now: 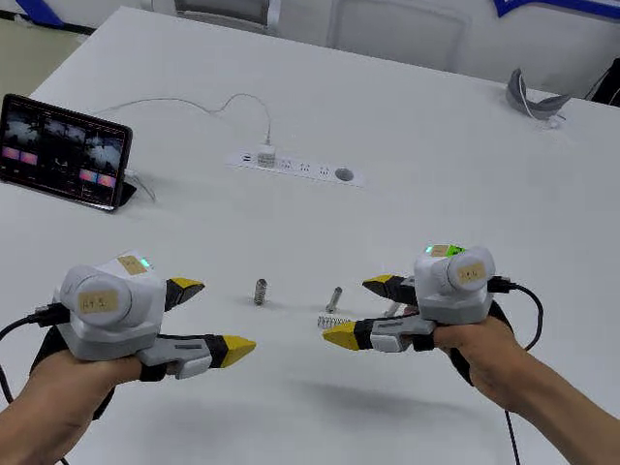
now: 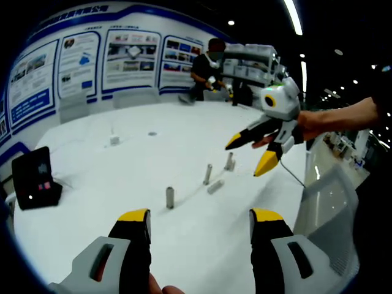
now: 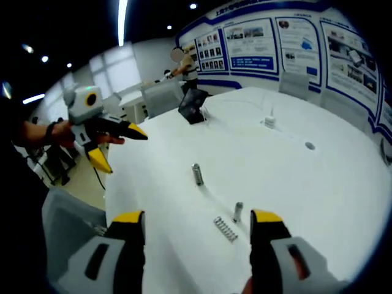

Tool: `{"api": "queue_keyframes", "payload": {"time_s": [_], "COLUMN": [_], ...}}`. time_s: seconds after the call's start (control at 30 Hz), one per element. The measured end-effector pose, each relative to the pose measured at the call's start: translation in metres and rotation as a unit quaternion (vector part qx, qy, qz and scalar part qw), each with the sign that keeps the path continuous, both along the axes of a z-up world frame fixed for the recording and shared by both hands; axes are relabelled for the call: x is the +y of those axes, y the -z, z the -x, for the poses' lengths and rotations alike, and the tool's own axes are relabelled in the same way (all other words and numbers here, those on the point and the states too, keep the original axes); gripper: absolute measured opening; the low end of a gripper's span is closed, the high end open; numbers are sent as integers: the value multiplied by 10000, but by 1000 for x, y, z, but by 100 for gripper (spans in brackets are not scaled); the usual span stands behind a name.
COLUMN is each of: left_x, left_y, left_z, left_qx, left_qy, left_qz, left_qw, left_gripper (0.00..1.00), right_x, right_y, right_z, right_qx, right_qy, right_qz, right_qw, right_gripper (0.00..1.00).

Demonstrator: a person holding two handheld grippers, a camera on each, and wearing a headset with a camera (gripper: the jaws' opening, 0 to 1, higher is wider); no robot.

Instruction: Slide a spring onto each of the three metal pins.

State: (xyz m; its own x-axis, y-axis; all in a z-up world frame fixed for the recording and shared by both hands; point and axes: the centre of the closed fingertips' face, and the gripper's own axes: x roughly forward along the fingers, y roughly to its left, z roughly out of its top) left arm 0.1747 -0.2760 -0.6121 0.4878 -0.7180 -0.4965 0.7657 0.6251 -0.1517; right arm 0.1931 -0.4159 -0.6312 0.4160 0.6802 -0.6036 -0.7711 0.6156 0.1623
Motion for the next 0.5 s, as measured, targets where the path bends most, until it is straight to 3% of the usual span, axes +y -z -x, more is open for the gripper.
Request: {"api": "queue_keyframes", "payload": {"time_s": [0.4,0.5], "left_x": [-22,-30], "left_y": [3,6], "left_z": [1,4], "left_qx": [14,21], "left_qy": [313,484], "left_qz": [-42,-154], "left_qw": [9995,9987], "left_gripper": [67,68], "right_x": [-14,-19], "right_y": [5,6], "right_z": [16,20], "right_qx": [67,74], "right_qy": [90,156], "right_qz": [109,96], "right_qw": [9999,9998], "right_gripper": [76,76]}}
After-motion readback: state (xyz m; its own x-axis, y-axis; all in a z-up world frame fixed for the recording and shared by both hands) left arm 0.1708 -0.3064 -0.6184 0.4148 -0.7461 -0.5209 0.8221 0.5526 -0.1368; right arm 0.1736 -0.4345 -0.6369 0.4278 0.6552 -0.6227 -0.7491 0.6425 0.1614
